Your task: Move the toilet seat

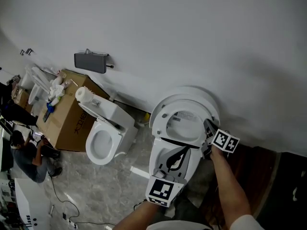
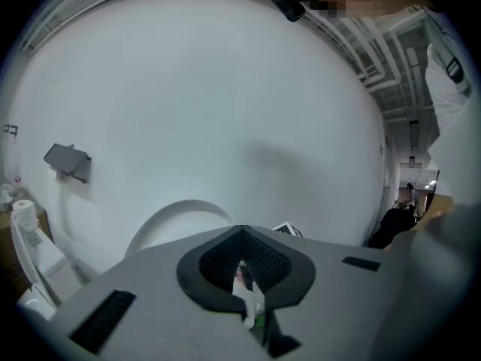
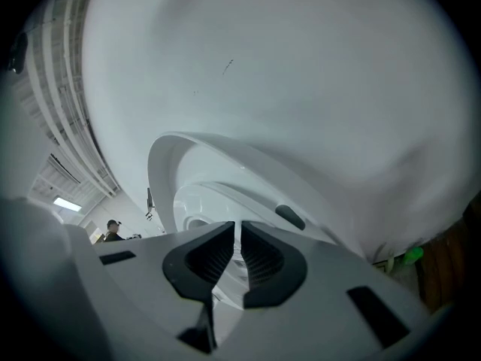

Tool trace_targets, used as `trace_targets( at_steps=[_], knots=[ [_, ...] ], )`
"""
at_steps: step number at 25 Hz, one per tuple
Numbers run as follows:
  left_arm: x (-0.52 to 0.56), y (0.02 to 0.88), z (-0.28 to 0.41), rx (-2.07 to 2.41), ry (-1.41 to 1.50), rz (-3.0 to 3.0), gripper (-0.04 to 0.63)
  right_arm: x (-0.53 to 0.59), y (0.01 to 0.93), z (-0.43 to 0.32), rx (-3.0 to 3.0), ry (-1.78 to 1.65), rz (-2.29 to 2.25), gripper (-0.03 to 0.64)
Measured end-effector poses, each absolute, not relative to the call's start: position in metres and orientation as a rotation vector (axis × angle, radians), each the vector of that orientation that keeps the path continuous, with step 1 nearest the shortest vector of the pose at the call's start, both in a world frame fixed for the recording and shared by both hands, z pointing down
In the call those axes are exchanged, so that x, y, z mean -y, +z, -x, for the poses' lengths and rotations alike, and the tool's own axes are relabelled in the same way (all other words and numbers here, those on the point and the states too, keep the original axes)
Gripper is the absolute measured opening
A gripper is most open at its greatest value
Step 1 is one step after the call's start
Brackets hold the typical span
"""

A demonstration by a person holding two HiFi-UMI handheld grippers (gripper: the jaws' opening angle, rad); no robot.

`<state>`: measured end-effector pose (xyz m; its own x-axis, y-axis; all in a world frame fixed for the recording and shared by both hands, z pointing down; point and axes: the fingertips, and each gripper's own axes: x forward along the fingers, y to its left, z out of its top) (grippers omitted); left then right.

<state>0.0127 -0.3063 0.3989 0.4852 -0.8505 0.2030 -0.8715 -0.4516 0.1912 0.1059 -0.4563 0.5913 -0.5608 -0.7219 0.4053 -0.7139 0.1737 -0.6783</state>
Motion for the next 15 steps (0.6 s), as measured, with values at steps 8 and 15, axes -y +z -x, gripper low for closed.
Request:
trace_targets(
  at_steps=[8, 15],
  knots=[
    [0.301, 0.4, -0.009, 1.472, 0.126, -2.441, 0.003, 0.448, 0.575, -0.099, -2.493, -1.305, 1.446, 0.038],
    [0.281, 0.392, -0.002, 1.468, 0.113, -2.44, 0.003, 0.401, 0.517, -0.065, -2.748, -1.023, 1.397, 0.038]
  ],
)
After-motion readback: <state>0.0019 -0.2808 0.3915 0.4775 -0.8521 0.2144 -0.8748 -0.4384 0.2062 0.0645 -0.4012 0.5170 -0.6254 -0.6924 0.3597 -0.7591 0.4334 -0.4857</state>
